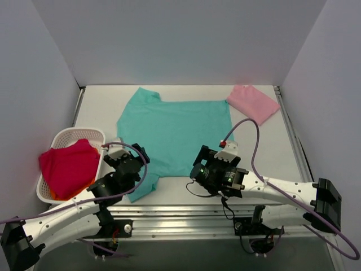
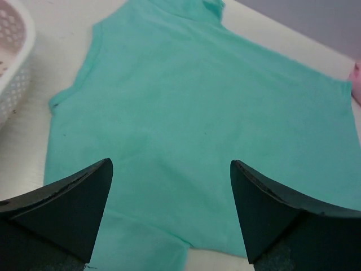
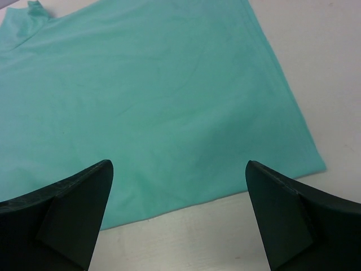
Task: Fold and stack the t-shirts
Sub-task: Flatten the tshirt out
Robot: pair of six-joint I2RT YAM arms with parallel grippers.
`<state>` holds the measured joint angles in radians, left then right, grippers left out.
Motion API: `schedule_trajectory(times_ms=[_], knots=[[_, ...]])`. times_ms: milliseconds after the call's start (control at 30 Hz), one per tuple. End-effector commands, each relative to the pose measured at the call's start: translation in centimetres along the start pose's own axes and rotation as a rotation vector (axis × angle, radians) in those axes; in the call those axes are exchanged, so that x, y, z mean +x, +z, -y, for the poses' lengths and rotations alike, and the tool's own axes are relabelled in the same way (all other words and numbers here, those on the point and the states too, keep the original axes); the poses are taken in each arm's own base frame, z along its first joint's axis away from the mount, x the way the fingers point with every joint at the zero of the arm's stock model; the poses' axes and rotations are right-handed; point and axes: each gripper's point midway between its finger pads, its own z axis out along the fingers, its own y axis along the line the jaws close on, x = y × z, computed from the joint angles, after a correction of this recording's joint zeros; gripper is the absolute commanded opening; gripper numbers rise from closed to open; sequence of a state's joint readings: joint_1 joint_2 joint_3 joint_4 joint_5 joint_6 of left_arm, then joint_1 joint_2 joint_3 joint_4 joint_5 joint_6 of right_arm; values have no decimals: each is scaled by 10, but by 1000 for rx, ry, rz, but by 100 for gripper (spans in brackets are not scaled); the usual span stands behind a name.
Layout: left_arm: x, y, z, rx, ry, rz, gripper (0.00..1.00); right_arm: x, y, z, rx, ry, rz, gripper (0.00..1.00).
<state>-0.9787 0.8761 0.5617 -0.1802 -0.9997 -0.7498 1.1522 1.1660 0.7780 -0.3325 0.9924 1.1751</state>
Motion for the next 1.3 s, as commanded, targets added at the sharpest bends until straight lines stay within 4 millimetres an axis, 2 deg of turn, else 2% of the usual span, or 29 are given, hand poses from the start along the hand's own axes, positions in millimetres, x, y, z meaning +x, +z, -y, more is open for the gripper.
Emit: schedule_trajectory(times_ms=[0, 33, 67, 100, 133, 167, 200, 233, 300, 333, 367, 400, 433, 467, 533, 633, 733, 767, 833, 900, 1033, 1200, 1233, 1267], knots=[[-37, 10, -18, -29, -187, 126, 94, -17, -12, 21, 85, -44, 84, 100], [-15, 4, -46, -152, -149, 36, 94, -16, -13, 22, 84, -52, 75, 100], [-15, -3, -64, -251, -149, 11, 94, -15, -15, 21, 75, -52, 65, 100], [-31, -8, -61, -328, -176, 0, 94, -13, -17, 22, 71, -58, 49, 100], [-19, -28, -98, -495, -166, -53, 94, -12, -18, 23, 63, -59, 34, 100], [-18, -34, -104, -556, -150, -79, 94, -15, -21, 24, 47, -58, 30, 100], [-13, -34, -101, -614, -112, -116, 94, -15, -23, 23, 31, -44, 28, 100], [-7, -40, -107, -664, -82, -150, 94, -12, -23, 27, 21, -46, 21, 100], [17, -43, -103, -701, -78, -252, 94, -20, -27, 26, -21, -8, 25, 100], [35, -37, -98, -662, -84, -293, 94, -19, -27, 28, -33, -6, 24, 100], [54, -38, -93, -633, -116, -369, 94, -27, -30, 27, -55, 15, 30, 100], [63, -37, -90, -587, -178, -407, 94, -29, -31, 29, -59, 25, 34, 100], [85, -27, -96, -548, -211, -441, 94, -32, -32, 30, -60, 30, 38, 100], [101, -29, -91, -500, -260, -529, 94, -38, -33, 32, -63, 41, 49, 100], [107, -27, -95, -447, -303, -557, 94, -42, -34, 36, -54, 37, 58, 99], [107, -39, -112, -510, -265, -589, 94, -48, -33, 39, -37, 32, 79, 98], [113, -42, -99, -448, -281, -666, 94, -50, -32, 37, -26, 22, 90, 98], [123, -44, -98, -433, -292, -702, 94, -49, -30, 36, -20, 17, 92, 98], [134, -43, -79, -346, -353, -758, 95, -50, -29, 34, -14, 16, 101, 98], [144, -44, -80, -350, -357, -785, 96, -48, -26, 31, -4, 13, 103, 98], [152, -48, -76, -342, -379, -825, 98, -44, -20, 28, 15, -5, 84, 98], [153, -59, -82, -352, -373, -848, 100, -46, -12, 38, 61, 4, 81, 97], [154, -60, -84, -356, -371, -850, 99, -47, -10, 39, 67, 9, 82, 97], [155, -61, -83, -352, -370, -856, 93, -45, -8, 42, 70, 11, 74, 96]])
